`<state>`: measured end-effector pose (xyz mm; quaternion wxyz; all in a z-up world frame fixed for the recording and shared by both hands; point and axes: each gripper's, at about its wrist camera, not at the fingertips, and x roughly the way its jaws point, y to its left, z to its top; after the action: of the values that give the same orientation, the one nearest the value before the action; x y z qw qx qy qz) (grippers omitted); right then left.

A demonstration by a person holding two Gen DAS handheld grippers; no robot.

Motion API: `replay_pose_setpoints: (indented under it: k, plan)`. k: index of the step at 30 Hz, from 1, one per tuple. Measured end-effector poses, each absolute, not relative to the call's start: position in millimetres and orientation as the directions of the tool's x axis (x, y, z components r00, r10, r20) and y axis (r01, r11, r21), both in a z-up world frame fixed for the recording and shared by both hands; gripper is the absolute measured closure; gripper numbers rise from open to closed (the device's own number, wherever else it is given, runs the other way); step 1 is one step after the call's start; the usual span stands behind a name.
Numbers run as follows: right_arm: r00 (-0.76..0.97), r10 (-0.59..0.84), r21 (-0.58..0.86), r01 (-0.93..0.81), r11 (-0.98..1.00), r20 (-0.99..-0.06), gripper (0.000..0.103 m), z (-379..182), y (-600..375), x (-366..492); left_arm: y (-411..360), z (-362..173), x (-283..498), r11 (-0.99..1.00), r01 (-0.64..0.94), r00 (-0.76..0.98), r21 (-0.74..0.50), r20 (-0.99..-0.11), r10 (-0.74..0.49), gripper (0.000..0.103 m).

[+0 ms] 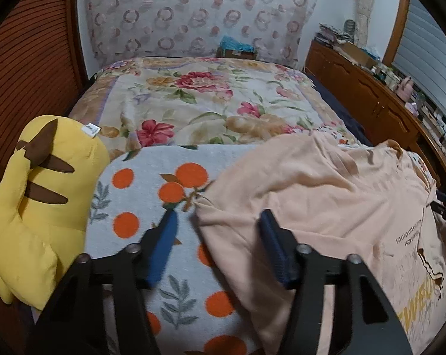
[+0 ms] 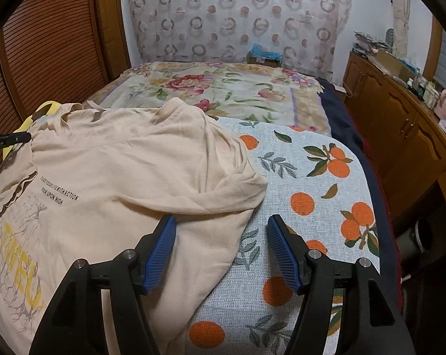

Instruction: Fold small clothes

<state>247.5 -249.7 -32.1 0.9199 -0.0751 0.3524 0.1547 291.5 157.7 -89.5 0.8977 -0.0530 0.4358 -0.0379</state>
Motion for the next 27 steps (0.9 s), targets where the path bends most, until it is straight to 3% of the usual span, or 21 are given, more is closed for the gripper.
replay_pose_setpoints:
  k: [9, 10, 12, 14, 23, 25, 27]
  plan:
    - [0.704, 0.230, -0.031, -0.338, 0.941, -0.672, 0.036, -32.7, -249.9, 248.1, 149.9, -89.8, 292.4, 0.992, 0.057, 0.615, -0.112, -0.779, -0.123, 0.051]
    - [0.704, 0.230, -0.032, -0.338, 0.941, -0.672, 0.036, -32.7, -250.0, 248.1, 149.7, -89.5, 291.8, 0.991, 0.064, 0.614, -0.114, -0.778, -0.129, 0.055]
    - [0.703, 0.231, -0.031, -0.338, 0.941, -0.672, 0.036, -32.7, -250.2, 247.9, 146.7, -88.8, 292.5, 0.989, 0.087, 0.612, -0.120, -0.777, -0.148, 0.085]
    - [0.704, 0.229, -0.032, -0.337, 0.941, -0.672, 0.036, -32.6, -250.5, 248.3, 146.1, -88.1, 293.7, 0.988, 0.091, 0.606, -0.127, -0.780, -0.156, 0.093]
    - [0.705, 0.214, -0.033, -0.319, 0.947, -0.677, 0.036, -28.7, -249.6, 272.2, 134.9, -59.9, 274.5, 0.979, 0.090, 0.638, -0.181, -0.744, -0.196, 0.096]
    - [0.706, 0.218, -0.032, -0.323, 0.946, -0.674, 0.042, -27.5, -248.6, 276.9, 132.1, -53.8, 264.6, 0.974, 0.103, 0.655, -0.200, -0.724, -0.218, 0.096]
    - [0.704, 0.236, -0.029, -0.343, 0.939, -0.670, 0.057, -27.8, -245.4, 278.9, 128.4, -48.9, 256.0, 0.972, 0.111, 0.665, -0.208, -0.711, -0.228, 0.096]
